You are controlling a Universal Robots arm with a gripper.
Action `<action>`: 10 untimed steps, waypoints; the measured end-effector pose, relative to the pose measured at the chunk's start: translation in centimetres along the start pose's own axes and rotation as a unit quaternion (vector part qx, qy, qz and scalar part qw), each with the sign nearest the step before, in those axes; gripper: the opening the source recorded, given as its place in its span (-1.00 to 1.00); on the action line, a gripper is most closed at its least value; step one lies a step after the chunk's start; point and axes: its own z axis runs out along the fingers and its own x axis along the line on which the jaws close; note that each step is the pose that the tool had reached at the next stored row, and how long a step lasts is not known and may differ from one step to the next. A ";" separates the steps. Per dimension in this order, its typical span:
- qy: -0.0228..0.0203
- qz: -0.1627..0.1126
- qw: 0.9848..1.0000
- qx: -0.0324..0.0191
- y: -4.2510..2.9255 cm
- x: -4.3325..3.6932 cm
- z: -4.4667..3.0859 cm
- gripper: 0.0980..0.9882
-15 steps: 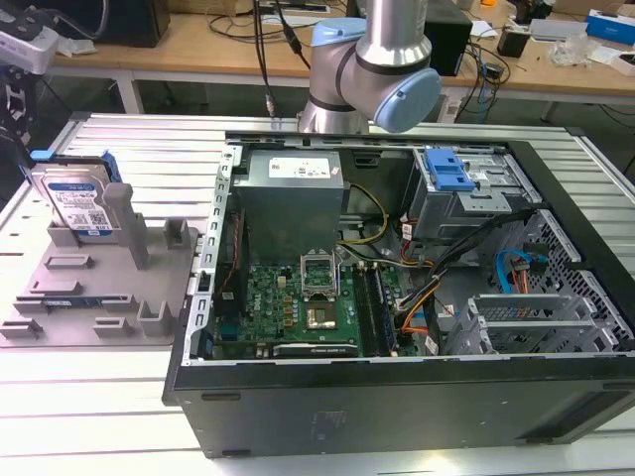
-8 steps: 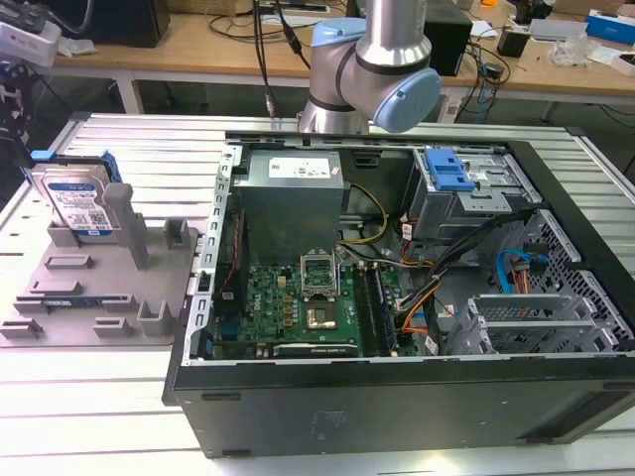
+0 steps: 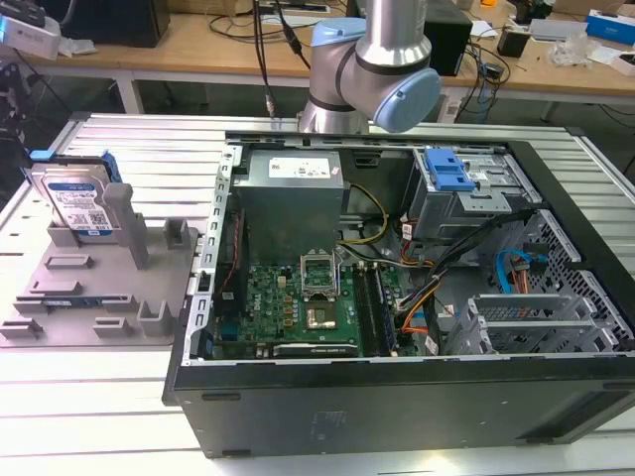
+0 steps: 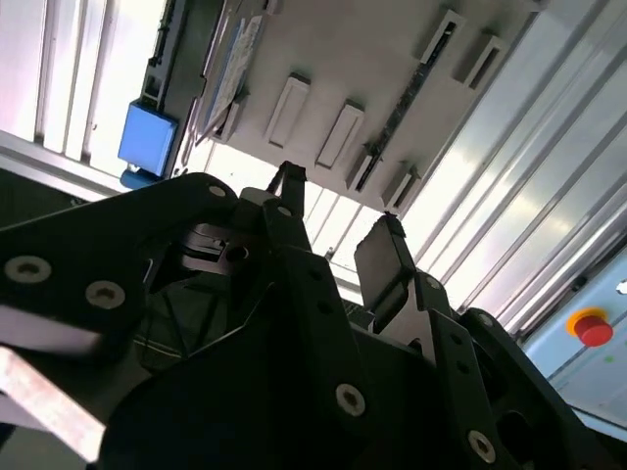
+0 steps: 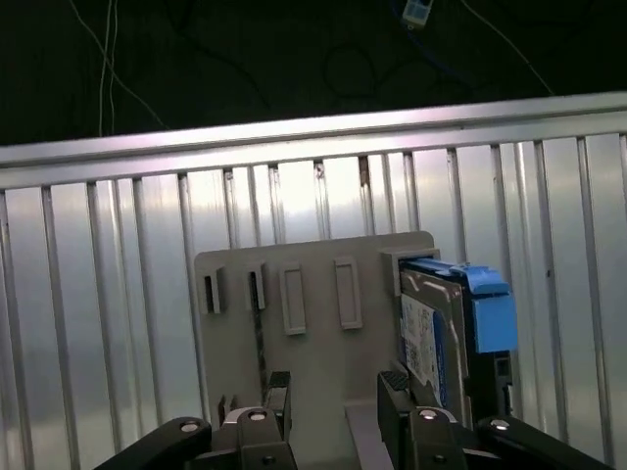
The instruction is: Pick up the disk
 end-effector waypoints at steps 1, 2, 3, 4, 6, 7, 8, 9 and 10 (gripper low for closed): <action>0.000 -0.003 1.000 0.000 0.00 0.00 0.00 -0.14; 0.000 -0.003 1.000 0.000 0.00 0.00 0.00 -0.14; 0.000 -0.003 1.000 0.000 0.00 0.00 -0.01 -0.14; 0.000 -0.003 1.000 0.000 0.00 0.00 -0.01 -0.14; 0.000 -0.004 1.000 0.000 0.00 0.00 -0.01 -0.14; 0.000 -0.004 1.000 0.000 0.00 0.00 -0.01 -0.14; 0.000 -0.004 1.000 0.000 0.00 -0.01 -0.01 -0.14; 0.000 -0.004 1.000 0.000 0.07 -0.10 0.01 -0.14; 0.000 -0.004 1.000 0.000 0.23 -0.39 0.03 -0.14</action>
